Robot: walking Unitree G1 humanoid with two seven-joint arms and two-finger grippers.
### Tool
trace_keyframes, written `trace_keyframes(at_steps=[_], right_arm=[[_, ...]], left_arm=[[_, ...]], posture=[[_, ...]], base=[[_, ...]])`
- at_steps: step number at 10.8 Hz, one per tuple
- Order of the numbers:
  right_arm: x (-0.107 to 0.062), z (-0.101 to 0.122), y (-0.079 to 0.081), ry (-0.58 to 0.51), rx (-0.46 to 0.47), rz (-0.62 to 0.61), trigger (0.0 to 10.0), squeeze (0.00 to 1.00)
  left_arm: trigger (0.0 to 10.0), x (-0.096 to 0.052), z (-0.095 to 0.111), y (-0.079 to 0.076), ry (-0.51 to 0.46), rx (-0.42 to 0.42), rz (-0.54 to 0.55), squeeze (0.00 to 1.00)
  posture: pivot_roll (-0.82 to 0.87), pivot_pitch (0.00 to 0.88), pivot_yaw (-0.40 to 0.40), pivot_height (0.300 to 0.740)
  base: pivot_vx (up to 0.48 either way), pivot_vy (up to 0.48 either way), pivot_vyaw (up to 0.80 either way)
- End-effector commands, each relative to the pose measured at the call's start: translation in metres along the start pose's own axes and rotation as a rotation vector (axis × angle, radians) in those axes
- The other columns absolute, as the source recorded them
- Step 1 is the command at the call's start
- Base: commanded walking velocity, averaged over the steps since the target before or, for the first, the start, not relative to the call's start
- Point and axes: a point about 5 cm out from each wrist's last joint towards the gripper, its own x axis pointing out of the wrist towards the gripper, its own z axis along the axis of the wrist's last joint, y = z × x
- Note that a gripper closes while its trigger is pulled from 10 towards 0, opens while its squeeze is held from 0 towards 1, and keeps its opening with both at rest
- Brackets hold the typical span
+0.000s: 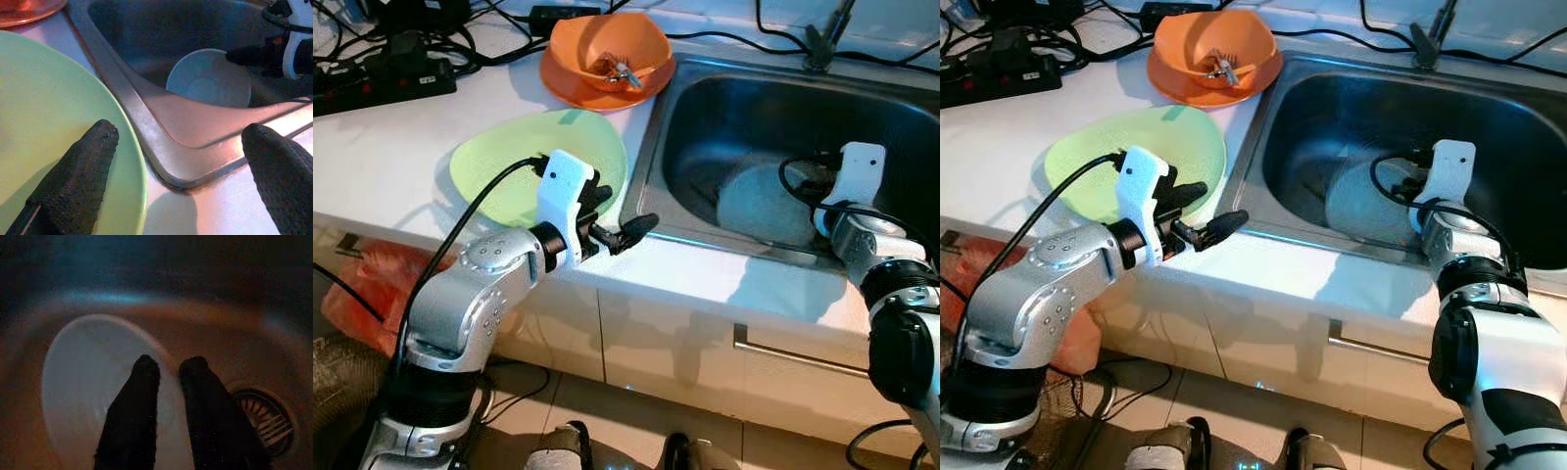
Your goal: Kitchen organization
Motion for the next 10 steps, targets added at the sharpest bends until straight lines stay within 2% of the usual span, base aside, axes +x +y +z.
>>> trace_keyframes(at_steps=[1, 4, 6, 7, 8, 9, 10], right_arm=[[0.0, -0.006, 0.0, 0.026, 0.01, 0.003, 10.0, 1.0], [-0.001, -0.009, -0.002, 0.021, 0.022, 0.005, 10.0, 1.0], [-0.001, -0.002, -0.003, -0.025, 0.048, 0.006, 10.0, 1.0], [0.0, 0.0, 0.0, -0.049, 0.069, 0.019, 10.0, 1.0], [0.0, 0.002, 0.005, -0.081, 0.099, 0.016, 10.0, 1.0], [0.0, 0.003, 0.009, -0.112, 0.1, 0.023, 10.0, 1.0], [-0.001, 0.005, 0.015, -0.159, 0.114, 0.049, 10.0, 1.0]], left_arm=[[10.0, -0.003, -0.004, 0.0, 0.023, -0.018, 0.002, 0.0], [10.0, -0.003, -0.002, 0.003, 0.017, -0.009, 0.03, 0.0], [10.0, -0.004, 0.007, 0.012, -0.036, 0.057, 0.132, 0.0], [10.0, -0.004, 0.018, 0.017, -0.099, 0.093, 0.194, 0.15], [10.0, -0.006, 0.031, 0.022, -0.192, 0.119, 0.277, 0.75], [10.0, -0.008, 0.037, 0.025, -0.235, 0.149, 0.321, 1.0], [10.0, -0.011, 0.044, 0.029, -0.296, 0.133, 0.358, 1.0]], posture=[[0.23, 0.213, 0.003, 0.74], [0.22, 0.203, 0.002, 0.74], [0.21, 0.195, -0.009, 0.74], [0.2, 0.19, -0.015, 0.74], [0.19, 0.184, -0.018, 0.74], [0.19, 0.18, -0.019, 0.74], [0.18, 0.173, -0.022, 0.74]], base=[[0.0, 0.0, 0.0], [0.0, 0.0, 0.0], [0.0, 0.0, 0.0], [0.0, 0.0, 0.0], [0.0, 0.0, 0.0], [0.0, 0.0, 0.0], [0.0, 0.0, 0.0]])
